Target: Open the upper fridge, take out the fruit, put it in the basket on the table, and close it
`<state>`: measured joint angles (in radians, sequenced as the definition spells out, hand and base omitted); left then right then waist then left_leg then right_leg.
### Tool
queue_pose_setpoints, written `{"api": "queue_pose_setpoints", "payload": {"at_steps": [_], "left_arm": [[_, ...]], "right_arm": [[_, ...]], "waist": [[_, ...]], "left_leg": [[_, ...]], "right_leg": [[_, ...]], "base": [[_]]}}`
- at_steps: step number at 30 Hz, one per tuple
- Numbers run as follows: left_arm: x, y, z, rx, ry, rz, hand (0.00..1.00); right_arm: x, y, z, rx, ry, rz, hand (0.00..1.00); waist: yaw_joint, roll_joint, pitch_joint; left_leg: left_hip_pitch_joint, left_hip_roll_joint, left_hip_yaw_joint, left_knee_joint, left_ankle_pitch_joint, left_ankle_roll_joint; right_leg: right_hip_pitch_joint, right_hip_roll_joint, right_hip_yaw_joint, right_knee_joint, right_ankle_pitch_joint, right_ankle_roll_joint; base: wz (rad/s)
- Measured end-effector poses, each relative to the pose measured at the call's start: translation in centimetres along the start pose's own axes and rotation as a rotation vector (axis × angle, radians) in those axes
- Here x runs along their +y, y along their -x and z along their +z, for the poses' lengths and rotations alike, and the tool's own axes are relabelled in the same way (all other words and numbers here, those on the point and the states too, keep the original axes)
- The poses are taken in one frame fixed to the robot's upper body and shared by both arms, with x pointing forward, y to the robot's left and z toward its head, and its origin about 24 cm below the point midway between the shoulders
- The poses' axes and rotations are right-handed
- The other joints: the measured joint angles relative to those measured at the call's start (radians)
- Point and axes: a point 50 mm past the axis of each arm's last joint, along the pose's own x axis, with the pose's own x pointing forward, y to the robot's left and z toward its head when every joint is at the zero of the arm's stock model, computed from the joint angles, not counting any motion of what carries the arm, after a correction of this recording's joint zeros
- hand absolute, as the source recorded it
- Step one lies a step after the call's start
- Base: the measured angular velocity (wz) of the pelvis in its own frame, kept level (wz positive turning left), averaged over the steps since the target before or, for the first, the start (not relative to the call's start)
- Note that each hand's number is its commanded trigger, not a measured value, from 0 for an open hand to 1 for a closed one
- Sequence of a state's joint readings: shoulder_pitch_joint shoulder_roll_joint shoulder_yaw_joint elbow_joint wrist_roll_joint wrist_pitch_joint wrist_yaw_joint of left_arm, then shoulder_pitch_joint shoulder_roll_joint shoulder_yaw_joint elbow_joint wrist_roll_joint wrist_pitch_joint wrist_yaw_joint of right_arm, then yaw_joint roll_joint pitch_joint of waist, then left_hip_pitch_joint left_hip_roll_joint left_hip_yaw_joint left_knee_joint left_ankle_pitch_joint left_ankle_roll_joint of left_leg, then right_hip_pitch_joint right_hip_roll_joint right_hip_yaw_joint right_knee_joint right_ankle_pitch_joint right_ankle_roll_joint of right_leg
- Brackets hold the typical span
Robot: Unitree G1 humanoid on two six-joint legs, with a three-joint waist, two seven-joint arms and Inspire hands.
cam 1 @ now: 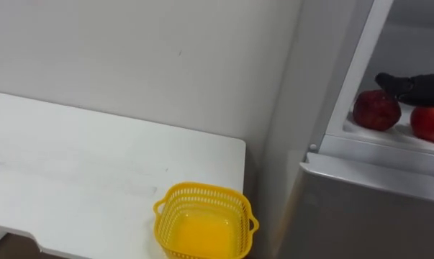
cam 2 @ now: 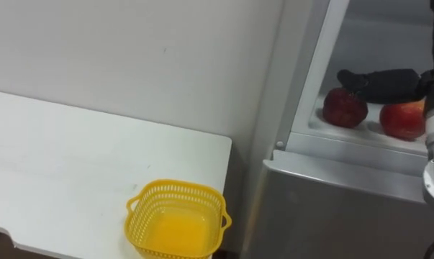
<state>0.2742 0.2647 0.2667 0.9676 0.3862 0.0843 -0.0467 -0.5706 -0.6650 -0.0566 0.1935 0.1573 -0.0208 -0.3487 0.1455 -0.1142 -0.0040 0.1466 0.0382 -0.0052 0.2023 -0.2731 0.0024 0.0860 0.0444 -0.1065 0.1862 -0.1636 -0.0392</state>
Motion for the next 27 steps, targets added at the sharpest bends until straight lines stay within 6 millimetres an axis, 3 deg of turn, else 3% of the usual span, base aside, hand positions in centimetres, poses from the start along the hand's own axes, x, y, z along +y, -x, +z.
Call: {"api": "queue_pose_setpoints", "payload": {"at_steps": [12,20,27], "left_arm": [[0.1,-0.1,0.4,-0.014,0.000,-0.004,0.00],[0.1,-0.1,0.5,-0.014,0.002,-0.004,0.00],[0.1,0.0,0.2,-0.003,0.001,-0.004,0.00]], "right_arm": [[0.7,0.2,-0.8,0.027,0.035,0.064,0.00],[1.1,-0.1,-1.5,0.058,0.066,0.119,0.00],[1.1,-1.0,-1.8,0.094,0.073,0.137,0.00]], "waist": [[0.000,-0.011,0.0044],[0.016,-0.022,-0.0008],[0.022,-0.020,0.0010]], "left_leg": [[0.001,0.001,0.001,-0.001,0.000,0.000],[-0.001,0.001,0.000,0.002,0.000,0.000],[-0.006,0.001,0.000,0.003,0.000,0.000]], "right_leg": [[-0.002,0.001,0.001,0.001,0.000,0.000],[-0.003,0.001,0.003,0.002,0.000,0.000],[-0.005,0.001,0.001,0.002,0.000,0.000]], "base": [[-0.01],[0.00],[0.00]]}}
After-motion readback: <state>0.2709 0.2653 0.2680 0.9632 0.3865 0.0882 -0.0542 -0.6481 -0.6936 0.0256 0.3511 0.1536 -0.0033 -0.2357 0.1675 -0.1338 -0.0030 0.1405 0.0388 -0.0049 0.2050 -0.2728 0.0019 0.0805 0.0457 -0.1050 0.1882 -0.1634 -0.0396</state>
